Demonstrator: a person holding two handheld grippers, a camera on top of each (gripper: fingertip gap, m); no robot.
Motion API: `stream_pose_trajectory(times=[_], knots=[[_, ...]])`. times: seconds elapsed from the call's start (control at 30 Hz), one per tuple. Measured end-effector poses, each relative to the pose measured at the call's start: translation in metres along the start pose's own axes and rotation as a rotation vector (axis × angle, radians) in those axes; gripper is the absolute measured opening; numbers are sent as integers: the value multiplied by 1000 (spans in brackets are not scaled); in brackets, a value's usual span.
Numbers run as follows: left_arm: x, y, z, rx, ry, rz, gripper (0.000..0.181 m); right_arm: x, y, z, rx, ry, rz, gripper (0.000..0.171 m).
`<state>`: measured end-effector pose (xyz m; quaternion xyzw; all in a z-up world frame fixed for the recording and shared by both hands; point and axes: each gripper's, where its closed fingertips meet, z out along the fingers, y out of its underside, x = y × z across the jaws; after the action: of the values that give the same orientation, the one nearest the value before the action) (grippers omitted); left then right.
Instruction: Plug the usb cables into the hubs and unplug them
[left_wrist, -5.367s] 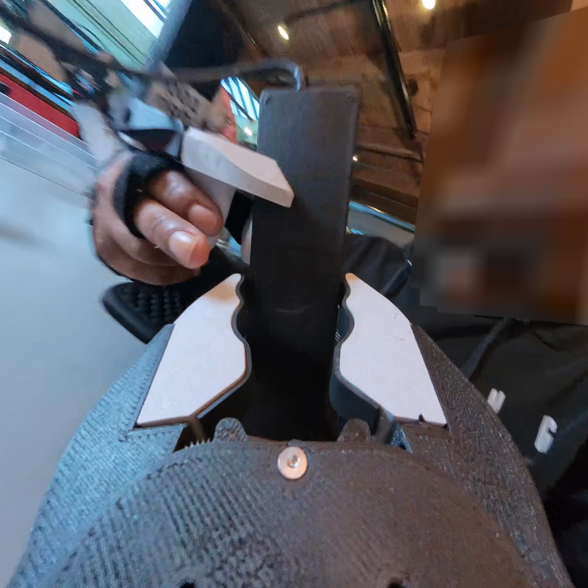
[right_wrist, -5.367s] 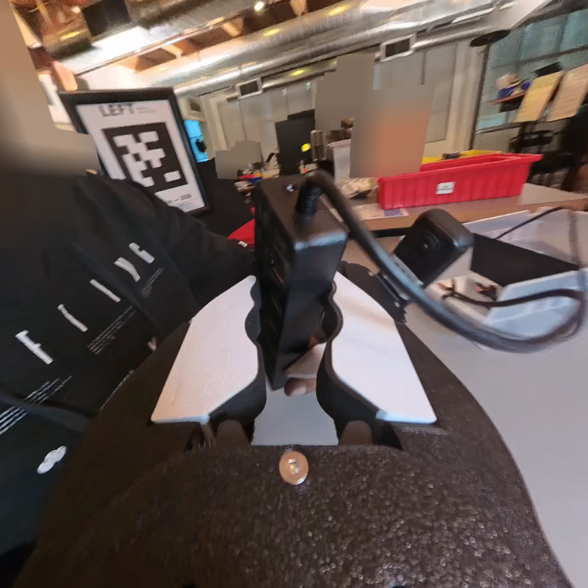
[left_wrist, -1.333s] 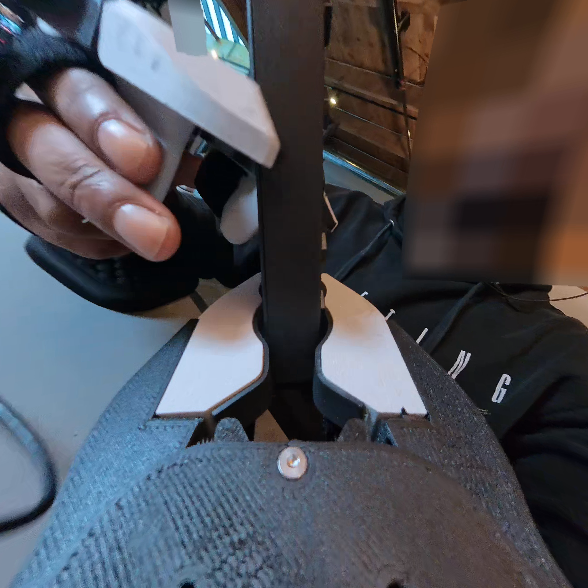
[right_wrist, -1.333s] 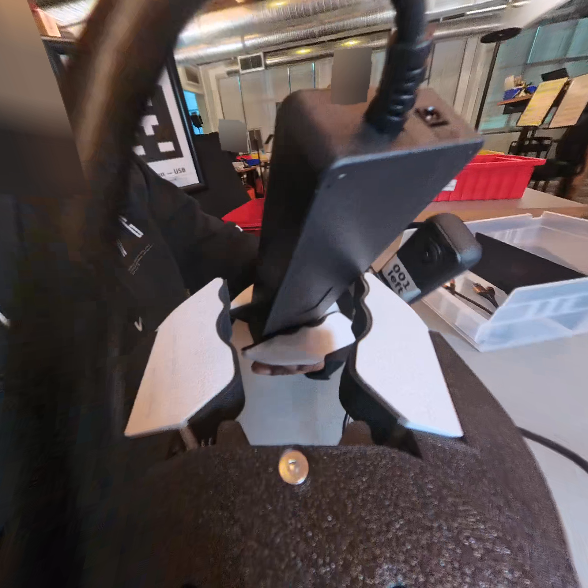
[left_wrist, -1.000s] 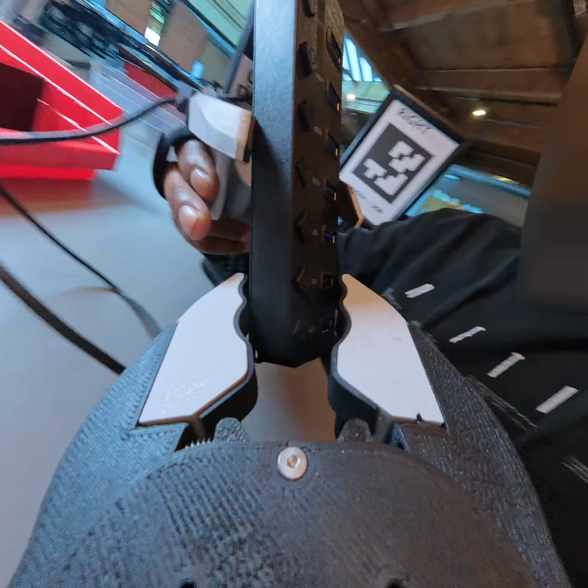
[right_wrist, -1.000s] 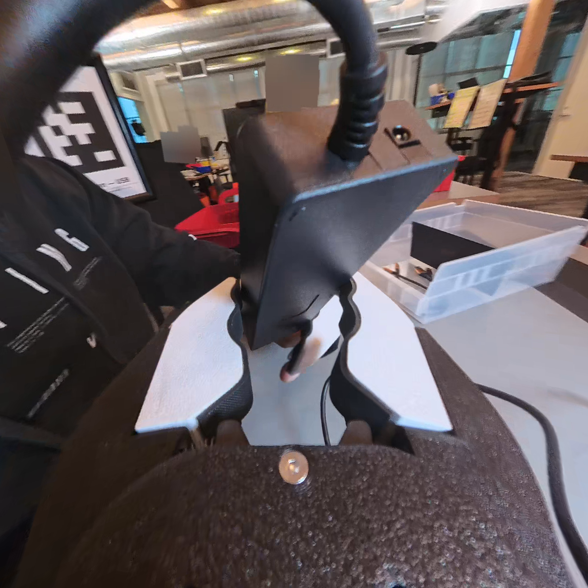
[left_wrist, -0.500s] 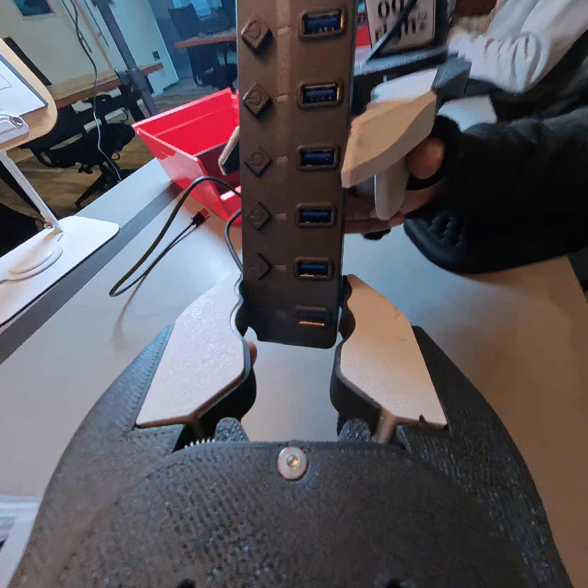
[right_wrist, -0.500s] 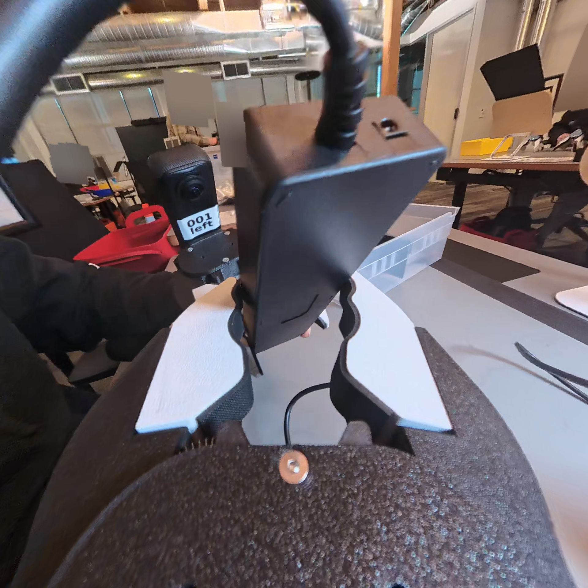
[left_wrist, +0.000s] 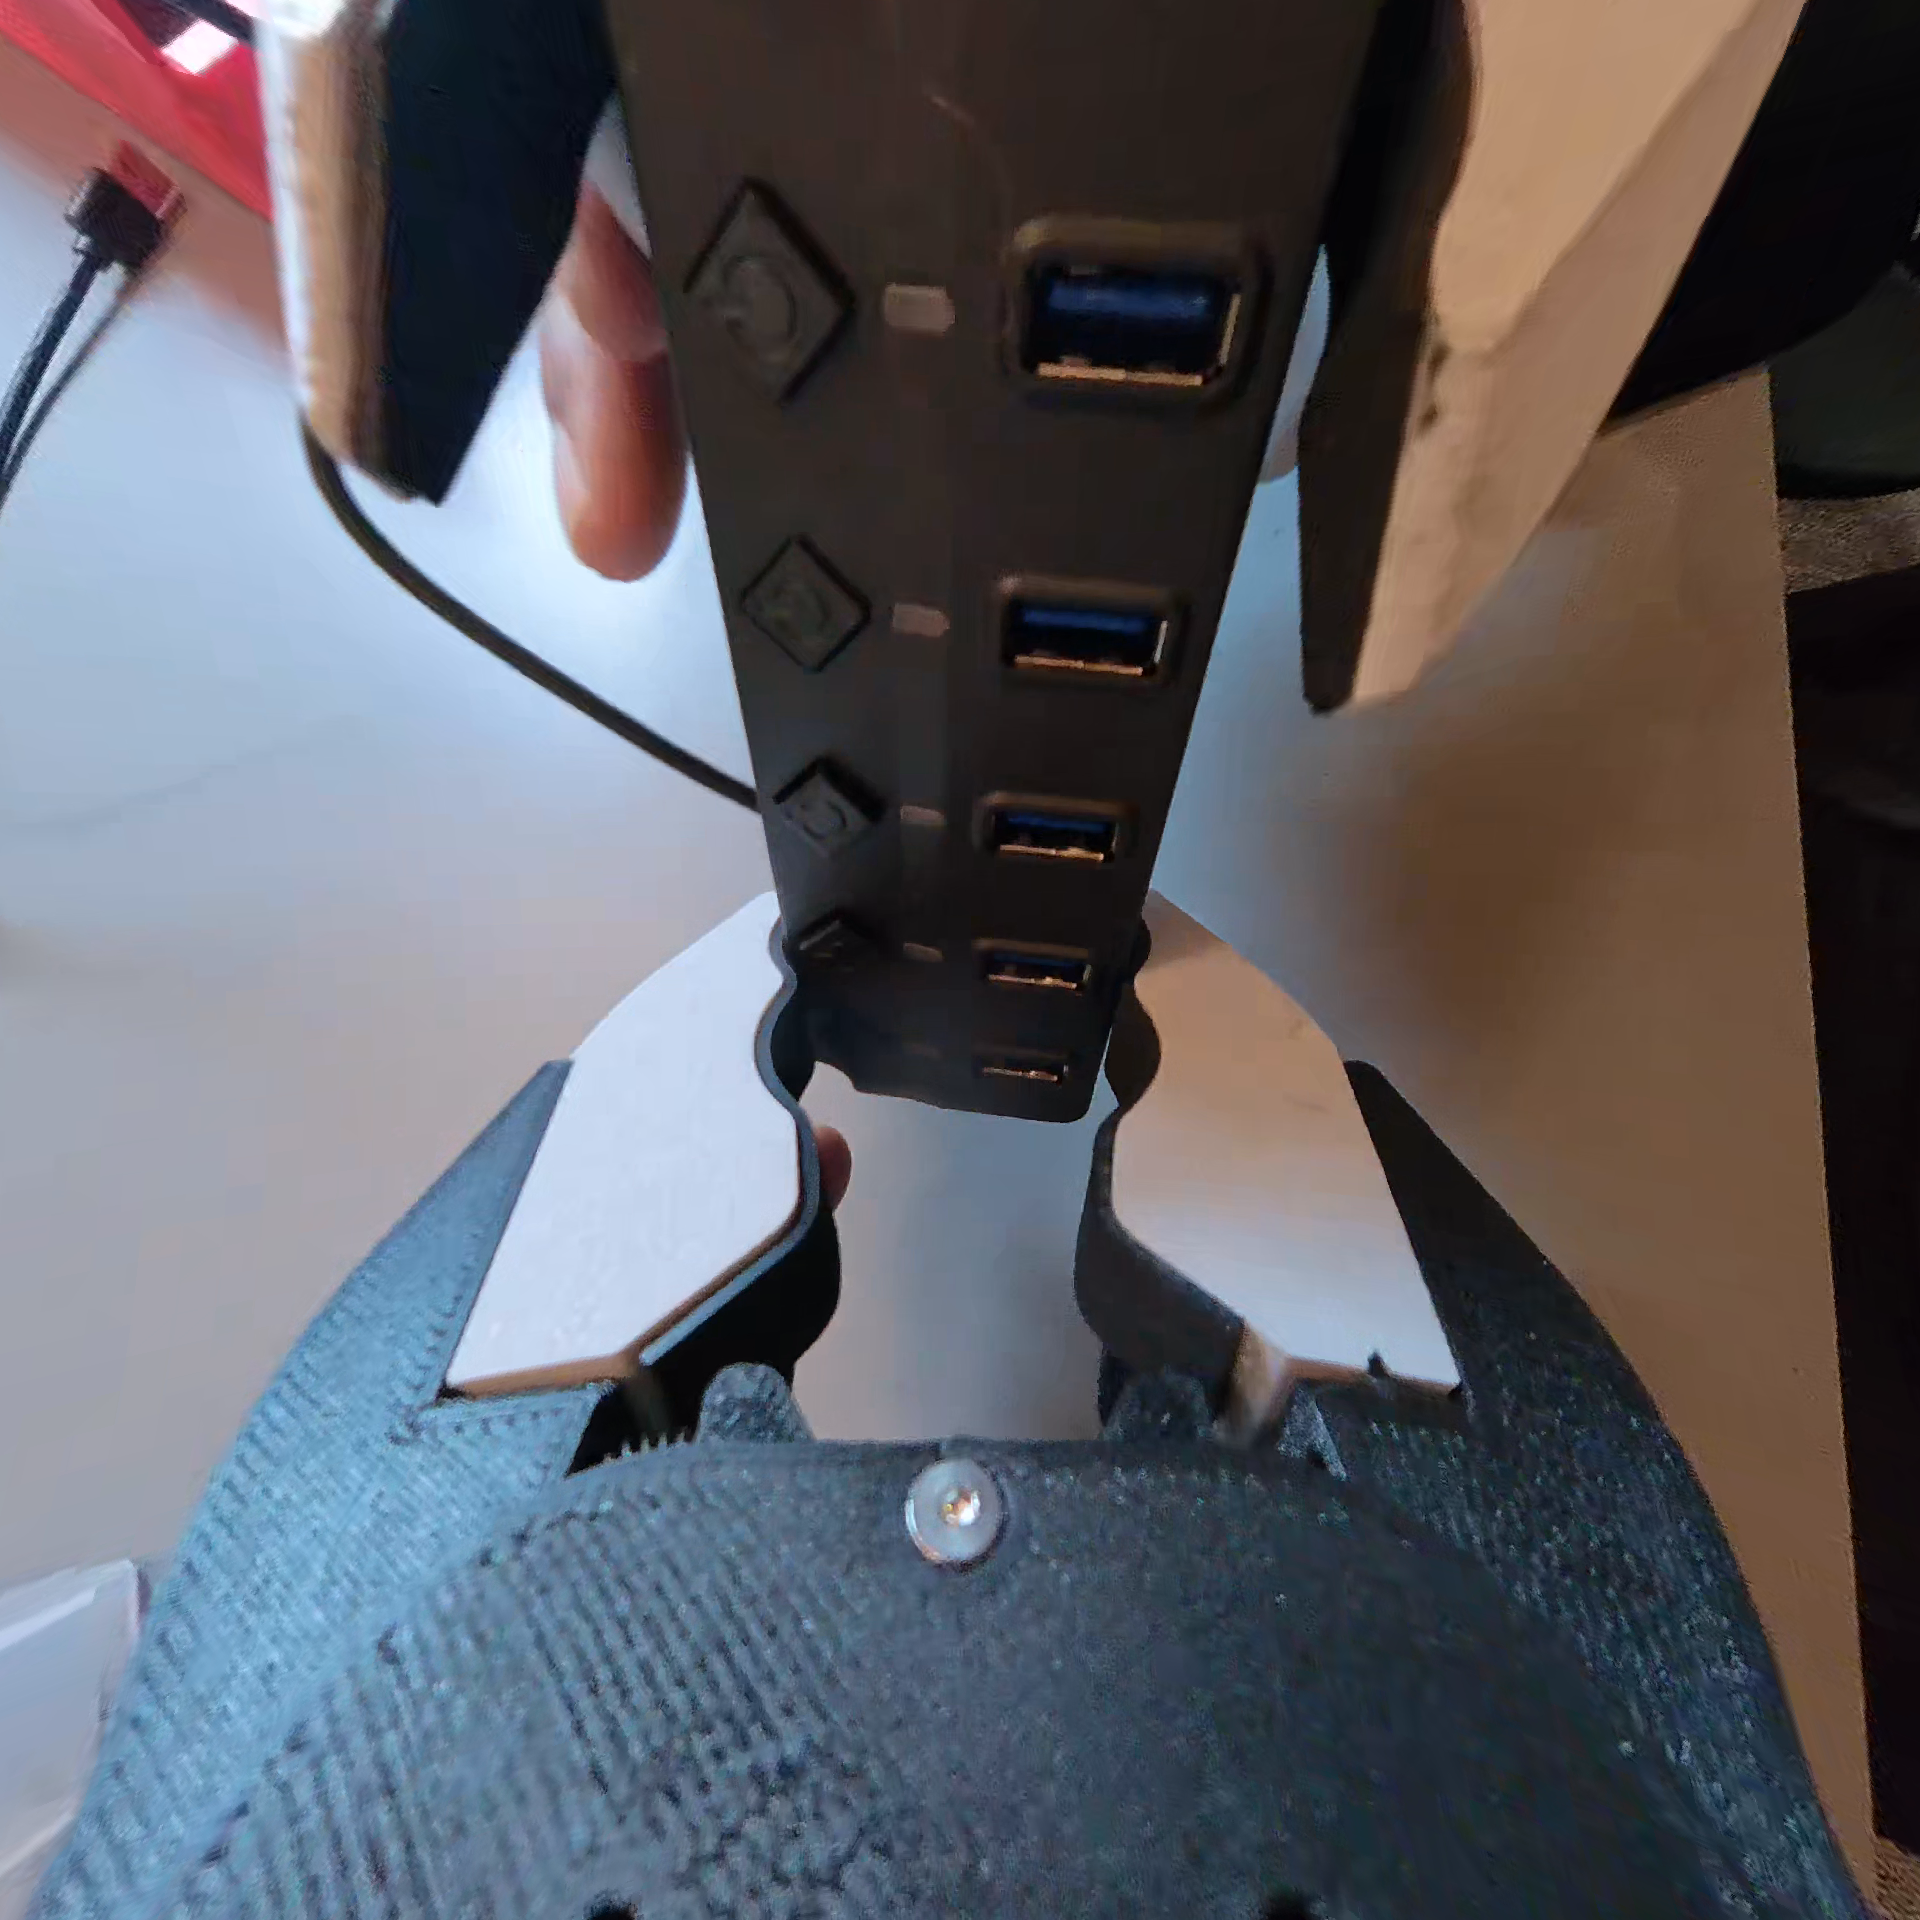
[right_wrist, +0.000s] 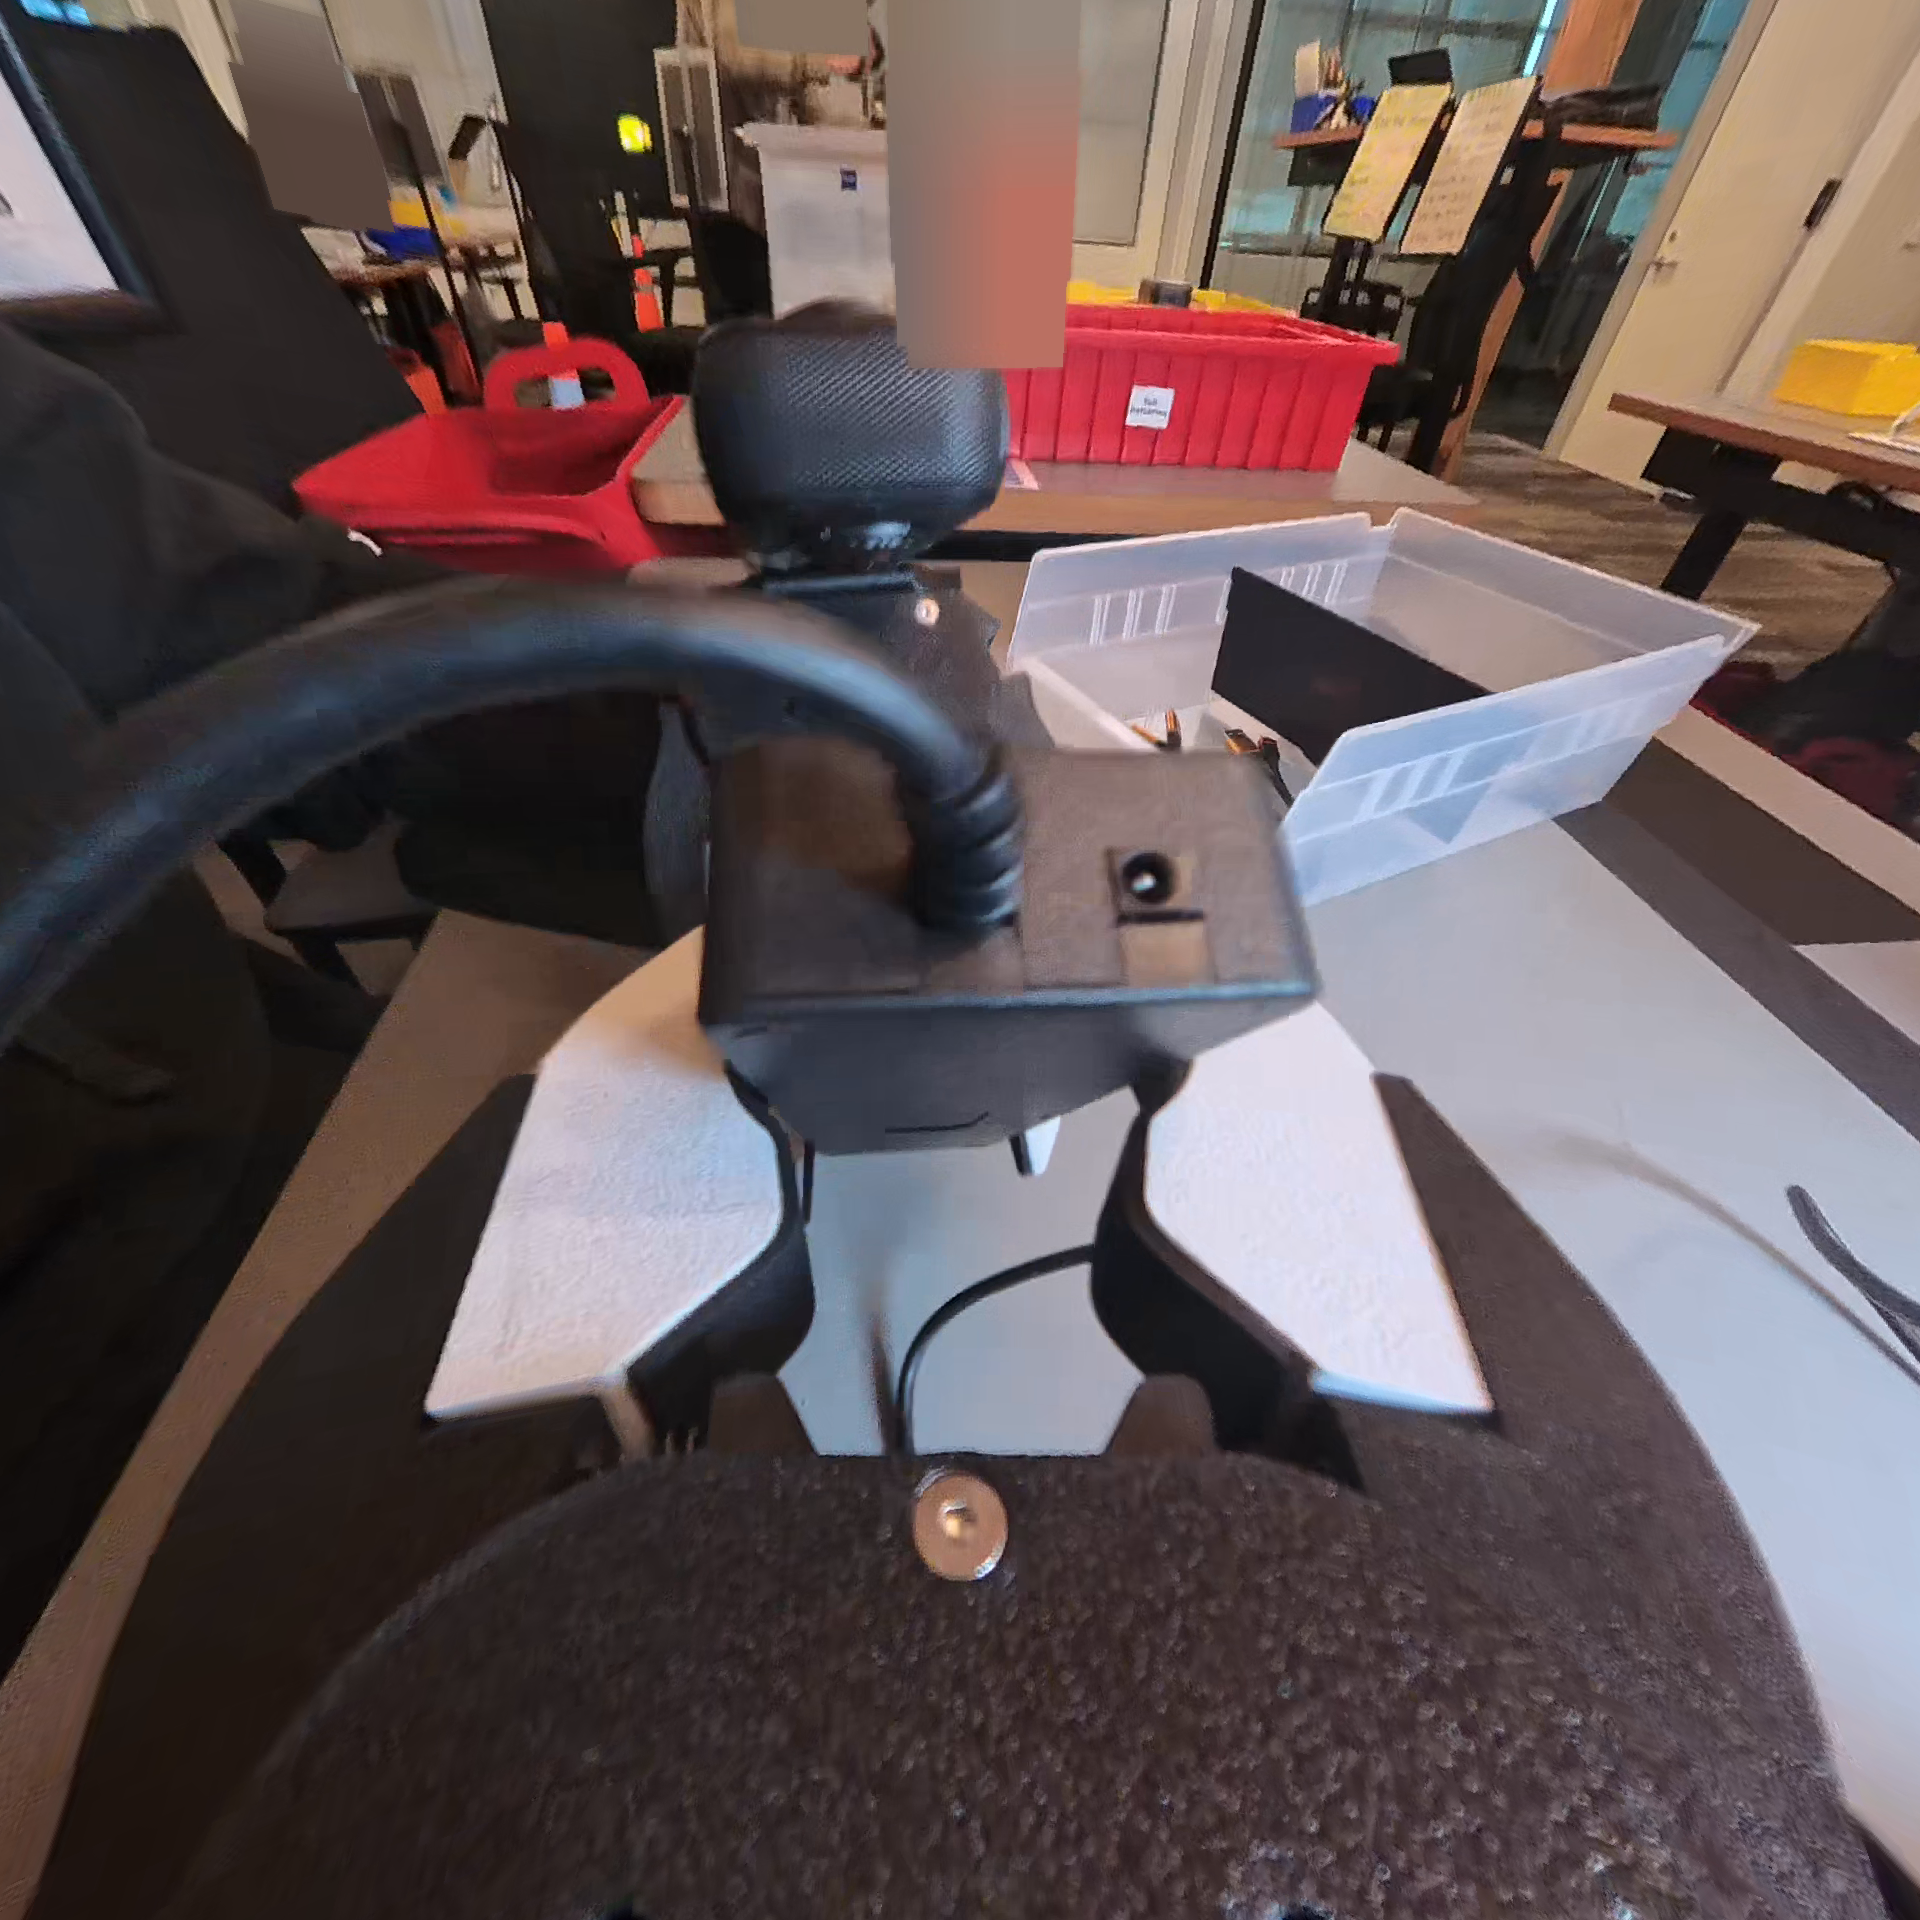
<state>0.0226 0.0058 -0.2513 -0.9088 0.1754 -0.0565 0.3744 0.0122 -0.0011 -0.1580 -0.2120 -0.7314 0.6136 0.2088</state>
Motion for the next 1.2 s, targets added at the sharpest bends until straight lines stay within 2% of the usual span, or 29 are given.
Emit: stream_pose_trajectory(times=[0.1, 0.27, 0.4, 0.47, 0.53, 0.73, 0.9, 1.1, 1.2], knots=[[-2, -8, -7, 62, -3, 7, 56, 3, -9, -4, 66, -2, 24, 65], [-8, -39, -33, 313, 14, -18, 56, 15, -30, -23, 249, -13, 120, 65], [-5, -26, -24, 189, 10, -14, 56, 8, -24, -15, 201, -34, 113, 65], [-2, -26, -23, 178, 30, -30, 56, 4, -12, -7, 127, -48, 108, 66], [1, -26, -25, 158, 44, -46, 56, 0, 3, 1, 48, -69, 109, 76], [4, -10, -10, 28, 23, -48, 55, -10, 22, 23, -29, -82, 130, 82], [6, -8, -5, 16, 32, -57, 55, -10, 22, 26, 13, -61, 135, 69], [-1, -44, -28, 304, 48, -57, 55, 2, -9, 8, 220, -48, 190, 66], [-1, -46, -27, 342, 46, -49, 55, 3, -11, 5, 237, -37, 184, 67]])
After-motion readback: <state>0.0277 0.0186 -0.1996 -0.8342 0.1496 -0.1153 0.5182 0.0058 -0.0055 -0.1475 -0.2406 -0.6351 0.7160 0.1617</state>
